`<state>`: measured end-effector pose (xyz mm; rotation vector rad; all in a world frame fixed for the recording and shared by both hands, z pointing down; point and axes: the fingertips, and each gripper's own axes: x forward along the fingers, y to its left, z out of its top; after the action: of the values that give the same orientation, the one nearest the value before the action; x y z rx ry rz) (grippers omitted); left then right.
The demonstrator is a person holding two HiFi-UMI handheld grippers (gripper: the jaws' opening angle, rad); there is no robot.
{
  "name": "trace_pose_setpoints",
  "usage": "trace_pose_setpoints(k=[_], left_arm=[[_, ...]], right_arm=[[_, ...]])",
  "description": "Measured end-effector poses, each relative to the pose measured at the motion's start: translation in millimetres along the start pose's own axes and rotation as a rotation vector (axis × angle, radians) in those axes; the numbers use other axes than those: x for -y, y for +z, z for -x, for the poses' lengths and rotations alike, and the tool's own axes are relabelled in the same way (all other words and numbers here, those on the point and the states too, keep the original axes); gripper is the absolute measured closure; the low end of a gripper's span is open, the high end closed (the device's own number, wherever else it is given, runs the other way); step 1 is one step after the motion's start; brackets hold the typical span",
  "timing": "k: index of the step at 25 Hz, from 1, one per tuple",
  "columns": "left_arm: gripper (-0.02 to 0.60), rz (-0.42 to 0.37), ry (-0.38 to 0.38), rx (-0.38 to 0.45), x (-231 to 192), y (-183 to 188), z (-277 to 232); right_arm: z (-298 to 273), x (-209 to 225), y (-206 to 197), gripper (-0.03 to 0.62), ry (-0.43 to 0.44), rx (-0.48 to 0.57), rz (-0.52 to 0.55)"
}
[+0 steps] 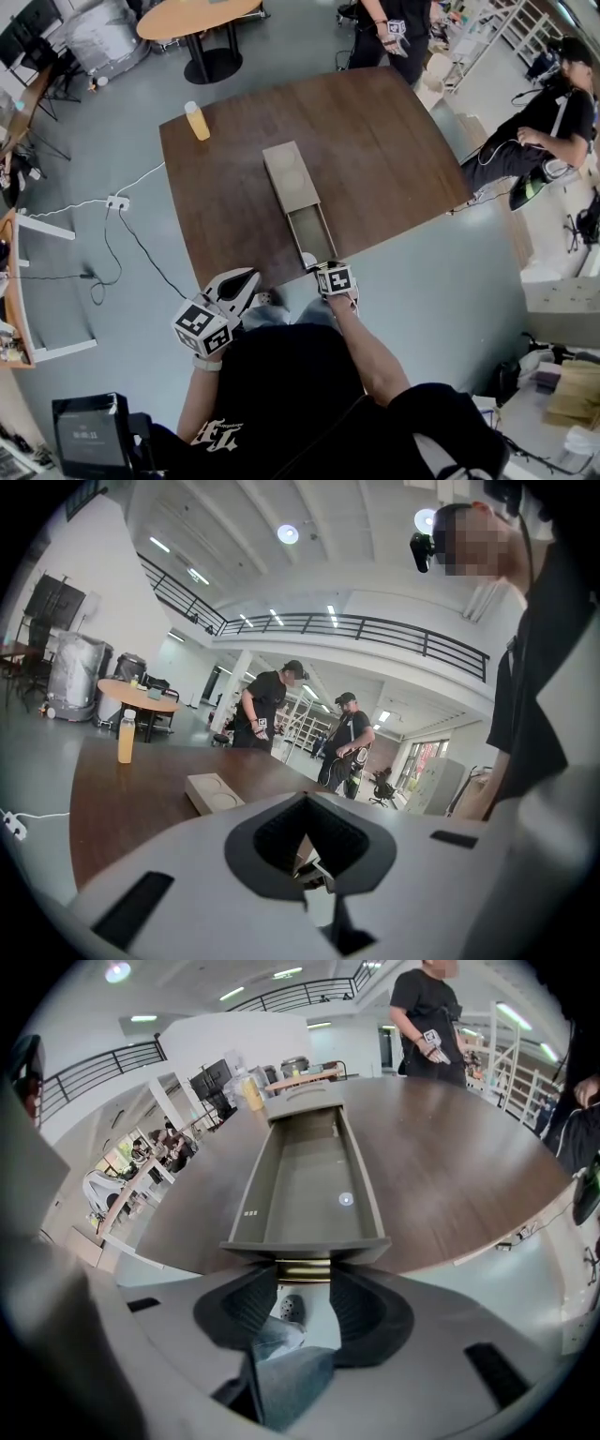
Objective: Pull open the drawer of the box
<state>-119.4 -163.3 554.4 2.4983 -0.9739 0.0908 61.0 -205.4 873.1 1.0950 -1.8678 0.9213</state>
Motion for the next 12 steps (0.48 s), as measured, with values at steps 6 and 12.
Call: trace_pose_setpoints(k=[6,12], left_arm=[[0.575,0.000,0.006,-0.001,31,-11,-13],[0.575,0.009,-0.003,0.004,95,-24,-33]], right_arm=[[15,-2,-6,0.431,0.092,0.039,-0.036],[73,18,-29,0.431,0.165,0.112,-0.023]])
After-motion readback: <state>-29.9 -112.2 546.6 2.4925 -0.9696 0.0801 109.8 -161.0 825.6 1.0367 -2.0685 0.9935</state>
